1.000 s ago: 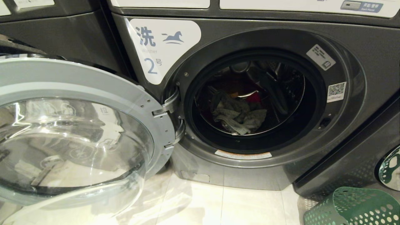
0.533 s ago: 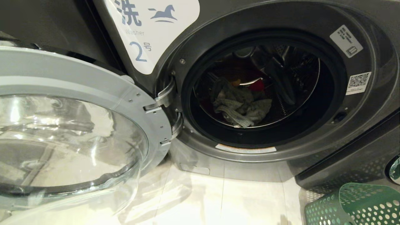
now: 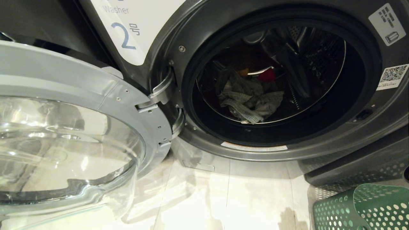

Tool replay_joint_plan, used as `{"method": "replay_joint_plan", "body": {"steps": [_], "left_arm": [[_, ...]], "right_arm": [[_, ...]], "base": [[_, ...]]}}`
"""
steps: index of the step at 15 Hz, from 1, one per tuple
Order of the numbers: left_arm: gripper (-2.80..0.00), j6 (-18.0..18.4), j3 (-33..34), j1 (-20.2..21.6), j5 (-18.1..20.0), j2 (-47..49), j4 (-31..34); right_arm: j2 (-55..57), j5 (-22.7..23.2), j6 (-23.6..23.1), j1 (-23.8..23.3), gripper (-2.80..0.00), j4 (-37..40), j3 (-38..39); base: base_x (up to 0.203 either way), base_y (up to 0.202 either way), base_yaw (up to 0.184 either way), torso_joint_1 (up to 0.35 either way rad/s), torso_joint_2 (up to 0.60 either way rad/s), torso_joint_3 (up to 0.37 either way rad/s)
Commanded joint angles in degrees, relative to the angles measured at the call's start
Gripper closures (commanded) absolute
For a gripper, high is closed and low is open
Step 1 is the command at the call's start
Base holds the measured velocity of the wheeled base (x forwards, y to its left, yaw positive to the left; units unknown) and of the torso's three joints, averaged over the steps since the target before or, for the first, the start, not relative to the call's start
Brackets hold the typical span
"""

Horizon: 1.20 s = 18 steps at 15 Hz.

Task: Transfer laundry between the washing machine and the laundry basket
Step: Pick a cloth and place it into the basket

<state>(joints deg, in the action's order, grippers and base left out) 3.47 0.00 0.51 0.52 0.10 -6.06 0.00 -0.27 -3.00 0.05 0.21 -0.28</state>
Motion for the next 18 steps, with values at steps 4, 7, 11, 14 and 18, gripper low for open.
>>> {"method": "replay_joint_plan", "body": {"steps": [4,7,11,14,18], "left_arm": [[0.0,0.33,2.29,0.02,0.0,0.04,0.08],[0.0,0.39,2.29,0.02,0.18,0.01,-0.01],[0.0,0.3,2.29,0.02,0.18,-0.01,-0.01],[0.0,0.22,2.29,0.02,0.16,0.08,-0.01],[0.0,0.3,2.29,0.02,0.27,-0.01,-0.09]], "right_arm": [[14.99,0.83,-4.51,-0.02,0.0,0.79,-16.66],[35.38,9.75,-4.93,0.07,0.0,0.78,-25.71],[55.86,25.08,-9.08,6.3,0.0,0.63,-30.27],[65.32,24.32,-13.58,16.25,0.0,0.4,-30.73],[79.5,18.1,-13.56,20.22,0.0,-10.62,-31.62]], "base": [[0.0,0.0,0.0,0.0,0.0,0.0],[0.0,0.0,0.0,0.0,0.0,0.0],[0.0,0.0,0.0,0.0,0.0,0.0],[0.0,0.0,0.0,0.0,0.0,0.0],[0.0,0.0,0.0,0.0,0.0,0.0]]}}
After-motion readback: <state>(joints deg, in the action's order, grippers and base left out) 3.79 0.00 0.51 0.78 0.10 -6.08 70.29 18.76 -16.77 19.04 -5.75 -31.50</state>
